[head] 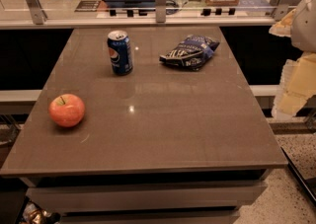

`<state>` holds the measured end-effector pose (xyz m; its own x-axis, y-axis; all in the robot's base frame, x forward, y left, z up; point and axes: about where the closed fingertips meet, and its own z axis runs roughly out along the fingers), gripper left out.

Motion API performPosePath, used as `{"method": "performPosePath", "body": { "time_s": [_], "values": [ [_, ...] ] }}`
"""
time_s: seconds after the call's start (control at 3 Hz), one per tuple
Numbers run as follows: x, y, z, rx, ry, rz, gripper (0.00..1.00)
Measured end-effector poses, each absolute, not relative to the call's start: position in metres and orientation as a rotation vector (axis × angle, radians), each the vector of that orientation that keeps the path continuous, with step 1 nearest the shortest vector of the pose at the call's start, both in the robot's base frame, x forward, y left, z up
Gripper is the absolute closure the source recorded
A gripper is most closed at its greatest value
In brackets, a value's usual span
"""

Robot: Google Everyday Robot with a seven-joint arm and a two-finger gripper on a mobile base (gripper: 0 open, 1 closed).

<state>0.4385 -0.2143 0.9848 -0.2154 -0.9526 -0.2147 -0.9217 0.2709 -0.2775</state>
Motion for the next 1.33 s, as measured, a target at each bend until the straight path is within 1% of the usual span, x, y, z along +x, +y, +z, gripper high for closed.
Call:
{"method": "performPosePath", "body": {
  "time_s": [0.67,1.0,1.33],
  "values": [
    [0.438,-0.208,0.984,-1.705,2.179,-0.098,0.0],
    [0.438,-0.184,0.975,-1.694,2.099,0.013,0.0],
    [0.437,-0.145,0.959,-1.66,1.976,0.186,0.0]
  ]
}}
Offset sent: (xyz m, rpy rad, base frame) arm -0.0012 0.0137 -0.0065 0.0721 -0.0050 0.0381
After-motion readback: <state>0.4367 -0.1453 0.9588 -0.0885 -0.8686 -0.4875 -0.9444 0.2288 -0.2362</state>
